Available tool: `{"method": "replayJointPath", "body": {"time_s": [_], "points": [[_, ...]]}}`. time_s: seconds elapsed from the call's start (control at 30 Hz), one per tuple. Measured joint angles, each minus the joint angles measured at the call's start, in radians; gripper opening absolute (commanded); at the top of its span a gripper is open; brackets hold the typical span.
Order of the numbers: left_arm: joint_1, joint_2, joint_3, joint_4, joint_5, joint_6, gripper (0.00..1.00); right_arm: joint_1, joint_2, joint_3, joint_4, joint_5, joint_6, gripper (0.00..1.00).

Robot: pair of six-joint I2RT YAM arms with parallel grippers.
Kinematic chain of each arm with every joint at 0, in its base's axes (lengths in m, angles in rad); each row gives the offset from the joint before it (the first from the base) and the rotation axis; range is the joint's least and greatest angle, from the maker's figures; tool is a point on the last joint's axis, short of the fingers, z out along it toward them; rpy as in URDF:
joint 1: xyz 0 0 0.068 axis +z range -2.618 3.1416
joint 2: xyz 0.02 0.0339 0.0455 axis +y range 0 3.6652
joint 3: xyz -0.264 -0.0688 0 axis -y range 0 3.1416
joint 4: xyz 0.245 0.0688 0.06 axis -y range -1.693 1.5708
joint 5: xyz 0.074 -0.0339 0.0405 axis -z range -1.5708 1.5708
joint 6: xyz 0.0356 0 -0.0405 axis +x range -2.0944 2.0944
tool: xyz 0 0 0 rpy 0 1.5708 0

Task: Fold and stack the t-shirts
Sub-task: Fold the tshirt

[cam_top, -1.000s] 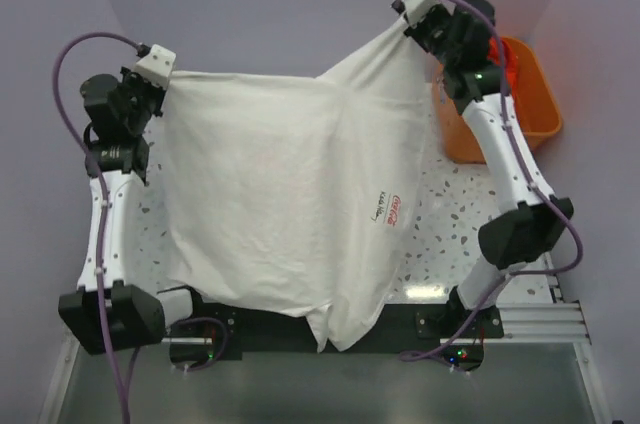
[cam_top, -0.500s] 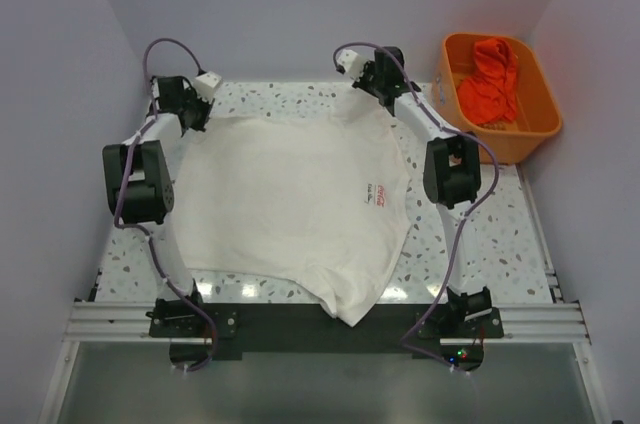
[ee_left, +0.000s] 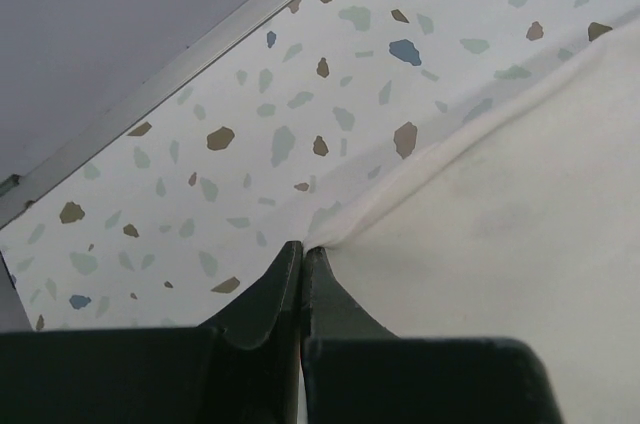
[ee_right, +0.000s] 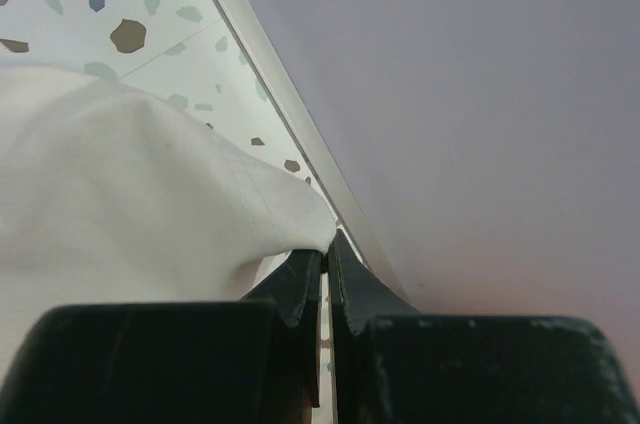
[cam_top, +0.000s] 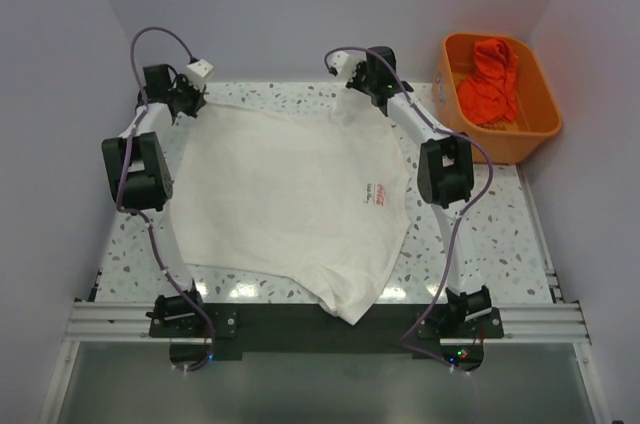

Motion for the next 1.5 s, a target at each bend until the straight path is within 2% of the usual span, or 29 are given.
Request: {"method": "replayJointPath", "body": {"time_s": [0.23, 0.43, 0.73, 0.9, 1.2, 1.33, 1.5], "points": [[0.053, 0.006, 0.032, -0.037, 0.161, 0.151, 0.0, 0.001, -0.155, -0.124, -0.118, -0.008, 0.06, 0.0], [0.095, 0.03, 0.079, -0.12, 0.299, 0.28, 0.03, 0.005, -0.299, -0.157, -0.255, -0.037, 0.128, 0.0], [0.141, 0.032, 0.081, -0.252, 0.441, 0.494, 0.03, 0.026, -0.442, -0.219, -0.406, -0.075, 0.201, 0.0], [0.18, 0.021, 0.069, -0.37, 0.506, 0.669, 0.0, 0.043, -0.527, -0.304, -0.482, -0.093, 0.238, 0.0], [0.245, 0.012, 0.072, -0.805, 0.526, 1.204, 0.0, 0.092, -0.751, -0.533, -0.562, -0.105, 0.312, 0.0], [0.252, 0.012, 0.071, -0.908, 0.502, 1.324, 0.0, 0.125, -0.842, -0.685, -0.561, -0.116, 0.338, 0.0], [0.252, 0.012, 0.039, -0.932, 0.467, 1.382, 0.0, 0.164, -0.863, -0.859, -0.559, -0.119, 0.351, 0.0]]}}
